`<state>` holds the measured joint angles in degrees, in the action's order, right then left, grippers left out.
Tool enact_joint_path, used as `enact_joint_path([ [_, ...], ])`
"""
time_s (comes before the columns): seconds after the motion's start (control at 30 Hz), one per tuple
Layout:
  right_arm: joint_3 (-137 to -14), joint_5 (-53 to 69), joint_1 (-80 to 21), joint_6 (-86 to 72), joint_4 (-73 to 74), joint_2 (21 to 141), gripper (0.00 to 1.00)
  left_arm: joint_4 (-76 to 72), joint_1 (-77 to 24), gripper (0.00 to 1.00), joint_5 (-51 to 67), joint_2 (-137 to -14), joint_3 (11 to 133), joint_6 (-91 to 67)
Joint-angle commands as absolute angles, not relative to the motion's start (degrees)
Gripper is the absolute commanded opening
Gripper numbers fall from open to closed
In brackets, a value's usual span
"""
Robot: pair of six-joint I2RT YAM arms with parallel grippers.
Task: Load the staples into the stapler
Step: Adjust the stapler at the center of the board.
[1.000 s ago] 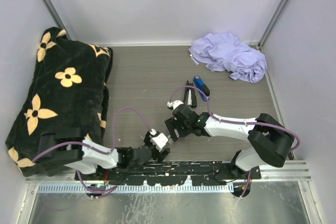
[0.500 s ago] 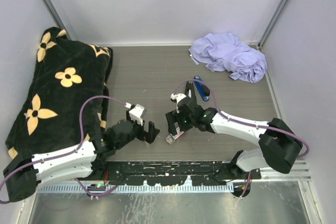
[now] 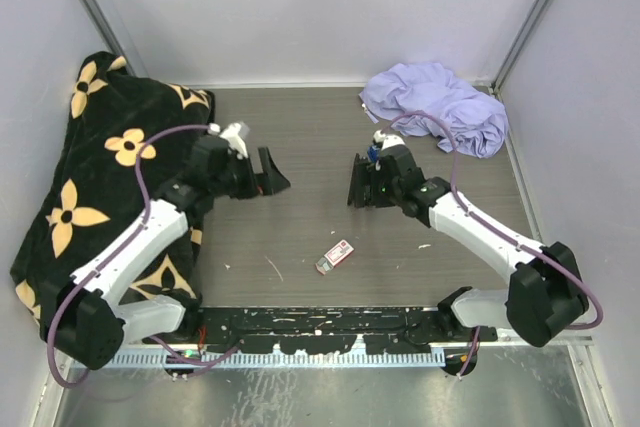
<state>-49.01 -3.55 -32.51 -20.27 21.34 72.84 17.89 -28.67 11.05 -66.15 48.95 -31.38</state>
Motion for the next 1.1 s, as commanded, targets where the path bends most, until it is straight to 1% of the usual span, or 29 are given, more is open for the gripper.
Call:
enact_joint_path([
  [0.0, -52.87, -7.52, -28.37, -20.13, 18.76, 75.71, 0.82, 26.89, -19.31, 0.95, 26.54, -65.42, 58.06, -33.16],
  [0.1, -54.03, -7.75, -26.37, -20.13, 16.88, 79.88, 0.76, 30.3, -15.12, 0.95, 27.37, -64.36, 61.16, -29.04],
  [0.17, -53.95, -6.96, -25.55, -20.28, 14.93, 81.94, 0.74, 34.0, -14.11, 0.95, 23.95, -63.74, 63.01, -24.9],
  [0.27, -54.26, -5.16, -25.0, -20.67, 12.32, 84.97, 0.74, 37.4, -14.0, 0.95, 17.08, -62.31, 63.87, -19.48],
  [0.37, -55.15, -5.27, -25.02, -21.44, 11.01, 88.28, 0.74, 36.39, -14.04, 0.95, 11.98, -60.18, 61.81, -17.24],
  [0.6, -56.57, -7.32, -25.02, -22.64, 9.11, 93.2, 0.76, 31.88, -14.01, 0.95, 8.72, -57.67, 56.63, -15.92],
  [0.7, -56.47, -7.42, -24.97, -22.31, 8.16, 94.27, 0.73, 32.33, -14.02, 0.95, 8.6, -57.58, 56.79, -15.57],
  [0.93, -55.58, 2.17, -25.35, -19.38, 2.17, 97.35, 0.68, 31.92, -14.05, 0.95, 8.26, -56.6, 55.95, -16.0],
  [1.07, -55.15, 7.76, -26.89, -19.02, -1.48, 97.44, 0.66, 30.57, -14.04, 0.94, 10.32, -56.63, 55.01, -17.1],
])
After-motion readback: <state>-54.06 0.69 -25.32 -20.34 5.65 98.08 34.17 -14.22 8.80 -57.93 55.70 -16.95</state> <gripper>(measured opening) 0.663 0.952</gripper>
